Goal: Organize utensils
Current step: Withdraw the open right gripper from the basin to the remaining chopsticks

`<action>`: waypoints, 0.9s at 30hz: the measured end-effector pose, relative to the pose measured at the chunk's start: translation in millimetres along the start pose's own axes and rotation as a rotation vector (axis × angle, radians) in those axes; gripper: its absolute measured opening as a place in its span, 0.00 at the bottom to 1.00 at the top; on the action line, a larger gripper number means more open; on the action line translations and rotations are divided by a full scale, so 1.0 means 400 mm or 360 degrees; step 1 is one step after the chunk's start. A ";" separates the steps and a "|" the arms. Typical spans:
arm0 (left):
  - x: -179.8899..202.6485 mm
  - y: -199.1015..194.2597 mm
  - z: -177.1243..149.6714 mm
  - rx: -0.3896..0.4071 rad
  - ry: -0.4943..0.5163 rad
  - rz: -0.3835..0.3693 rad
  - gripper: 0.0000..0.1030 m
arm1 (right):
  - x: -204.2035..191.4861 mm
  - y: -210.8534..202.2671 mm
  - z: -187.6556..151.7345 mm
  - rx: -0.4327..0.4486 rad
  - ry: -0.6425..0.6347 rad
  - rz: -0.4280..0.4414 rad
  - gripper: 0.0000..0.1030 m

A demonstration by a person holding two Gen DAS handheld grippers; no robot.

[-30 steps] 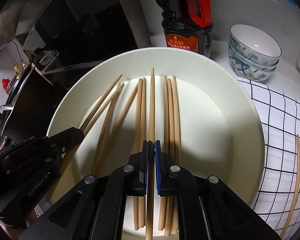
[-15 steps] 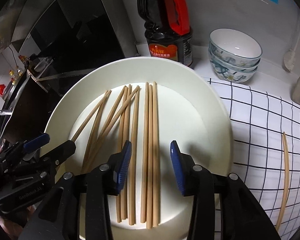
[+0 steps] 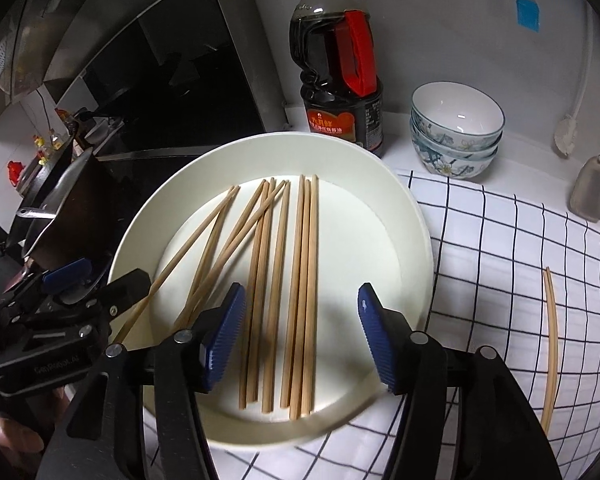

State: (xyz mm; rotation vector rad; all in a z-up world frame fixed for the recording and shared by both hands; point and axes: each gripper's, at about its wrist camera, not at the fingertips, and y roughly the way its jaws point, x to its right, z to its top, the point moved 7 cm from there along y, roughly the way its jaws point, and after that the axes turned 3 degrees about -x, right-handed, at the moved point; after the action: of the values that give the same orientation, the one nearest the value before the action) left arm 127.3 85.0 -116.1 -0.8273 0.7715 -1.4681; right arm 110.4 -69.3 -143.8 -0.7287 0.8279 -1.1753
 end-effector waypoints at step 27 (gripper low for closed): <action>0.362 -0.073 -0.129 -0.0003 0.0261 -0.0115 0.94 | 0.363 -0.228 -0.248 0.0091 0.0232 -0.0314 0.66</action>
State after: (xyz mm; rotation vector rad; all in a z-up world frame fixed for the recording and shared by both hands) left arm 64.5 -58.4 -110.6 -0.7493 0.8731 -1.6143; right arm 6.0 -237.6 -142.5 -0.6954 0.8534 -1.4371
